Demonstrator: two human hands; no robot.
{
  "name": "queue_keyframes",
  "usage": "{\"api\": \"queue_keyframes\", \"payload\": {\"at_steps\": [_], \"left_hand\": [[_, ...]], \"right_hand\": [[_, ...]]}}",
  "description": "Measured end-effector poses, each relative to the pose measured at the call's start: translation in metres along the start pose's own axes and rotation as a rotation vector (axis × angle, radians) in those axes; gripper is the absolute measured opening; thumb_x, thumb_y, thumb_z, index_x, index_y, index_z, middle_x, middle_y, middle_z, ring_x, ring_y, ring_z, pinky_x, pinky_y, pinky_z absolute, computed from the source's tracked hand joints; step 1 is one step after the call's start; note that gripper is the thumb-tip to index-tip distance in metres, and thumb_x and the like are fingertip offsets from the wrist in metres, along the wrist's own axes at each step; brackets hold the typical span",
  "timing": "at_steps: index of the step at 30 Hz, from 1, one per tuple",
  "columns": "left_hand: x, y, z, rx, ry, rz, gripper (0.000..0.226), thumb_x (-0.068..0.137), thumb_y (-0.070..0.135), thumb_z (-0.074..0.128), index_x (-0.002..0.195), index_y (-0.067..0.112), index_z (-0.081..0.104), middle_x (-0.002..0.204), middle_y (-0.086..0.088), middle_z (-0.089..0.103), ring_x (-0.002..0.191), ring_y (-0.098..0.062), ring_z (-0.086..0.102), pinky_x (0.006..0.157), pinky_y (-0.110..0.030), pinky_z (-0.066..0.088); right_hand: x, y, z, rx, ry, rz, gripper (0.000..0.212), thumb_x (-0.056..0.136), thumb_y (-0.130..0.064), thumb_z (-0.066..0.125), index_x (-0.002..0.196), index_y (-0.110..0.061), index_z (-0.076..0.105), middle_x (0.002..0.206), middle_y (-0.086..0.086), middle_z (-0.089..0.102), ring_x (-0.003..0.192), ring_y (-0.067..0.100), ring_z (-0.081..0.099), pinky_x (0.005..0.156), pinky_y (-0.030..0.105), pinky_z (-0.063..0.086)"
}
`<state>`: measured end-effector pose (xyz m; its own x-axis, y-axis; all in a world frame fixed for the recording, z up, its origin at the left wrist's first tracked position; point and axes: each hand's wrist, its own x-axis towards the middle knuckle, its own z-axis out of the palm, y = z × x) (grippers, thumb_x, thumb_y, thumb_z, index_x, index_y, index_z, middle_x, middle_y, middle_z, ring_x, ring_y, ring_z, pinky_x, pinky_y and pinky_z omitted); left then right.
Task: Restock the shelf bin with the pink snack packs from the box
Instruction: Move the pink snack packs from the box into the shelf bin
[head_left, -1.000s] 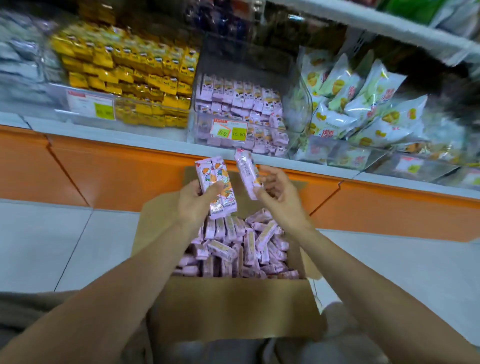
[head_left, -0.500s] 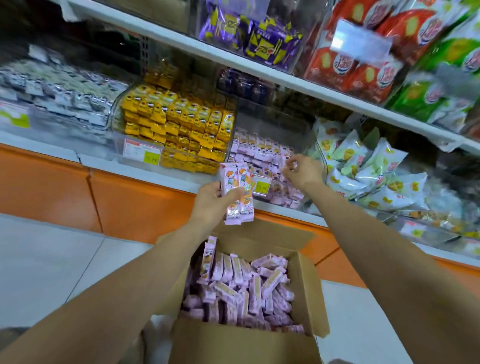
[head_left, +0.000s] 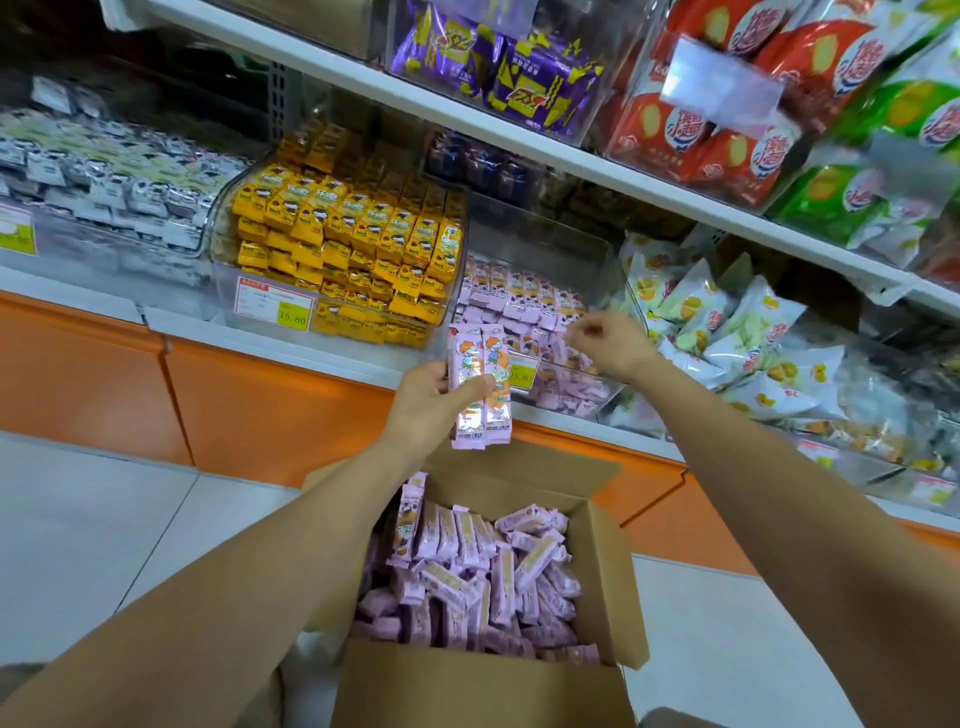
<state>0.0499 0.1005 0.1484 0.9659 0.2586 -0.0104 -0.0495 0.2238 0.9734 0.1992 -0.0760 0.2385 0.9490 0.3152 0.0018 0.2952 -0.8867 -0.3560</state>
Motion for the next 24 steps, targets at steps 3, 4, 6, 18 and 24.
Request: {"api": "queue_keyframes", "payload": {"at_steps": [3,4,6,18,24], "left_hand": [[-0.005,0.008,0.008,0.019,-0.06,0.0,0.022,0.086,0.02,0.071,0.107,0.012,0.069,0.106,-0.003,0.073,0.092,-0.014,0.071,0.077,-0.027,0.057],[-0.007,0.01,0.012,0.035,-0.084,0.001,0.018,0.086,0.02,0.071,0.103,0.015,0.07,0.104,-0.002,0.073,0.092,-0.014,0.071,0.08,-0.03,0.057],[-0.009,0.015,0.018,0.085,-0.139,0.009,0.015,0.086,0.02,0.072,0.099,0.014,0.07,0.099,-0.003,0.075,0.089,-0.016,0.072,0.082,-0.034,0.056],[0.02,0.022,0.017,1.04,0.011,0.592,0.052,0.096,0.034,0.052,0.145,0.023,0.039,0.153,0.0,0.034,0.145,-0.021,0.022,0.117,-0.036,0.009],[0.037,-0.027,-0.003,1.413,-0.099,0.705,0.078,0.087,0.027,0.063,0.153,0.024,0.023,0.161,-0.004,0.018,0.15,-0.025,0.007,0.12,-0.051,0.007]], "right_hand": [[-0.028,-0.018,-0.01,0.484,-0.047,-0.204,0.03,0.092,-0.028,0.063,0.12,-0.018,0.062,0.111,-0.003,0.062,0.091,0.018,0.063,0.076,0.024,0.054],[-0.037,-0.028,-0.013,0.564,-0.151,-0.262,0.033,0.092,-0.025,0.063,0.124,-0.018,0.06,0.119,-0.003,0.06,0.093,0.015,0.065,0.075,0.022,0.055],[-0.05,-0.04,-0.014,0.539,-0.338,-0.339,0.037,0.092,-0.021,0.063,0.128,-0.017,0.058,0.128,-0.003,0.057,0.1,0.007,0.064,0.077,0.022,0.055],[0.017,-0.016,-0.051,0.531,-0.001,-0.182,0.032,0.09,-0.011,0.065,0.119,0.0,0.061,0.086,0.002,0.065,0.068,0.006,0.063,0.056,0.013,0.05],[0.074,0.002,-0.015,0.374,-0.085,-0.148,0.029,0.09,-0.016,0.066,0.117,-0.006,0.062,0.1,0.006,0.063,0.083,0.014,0.061,0.072,0.024,0.054]]}}
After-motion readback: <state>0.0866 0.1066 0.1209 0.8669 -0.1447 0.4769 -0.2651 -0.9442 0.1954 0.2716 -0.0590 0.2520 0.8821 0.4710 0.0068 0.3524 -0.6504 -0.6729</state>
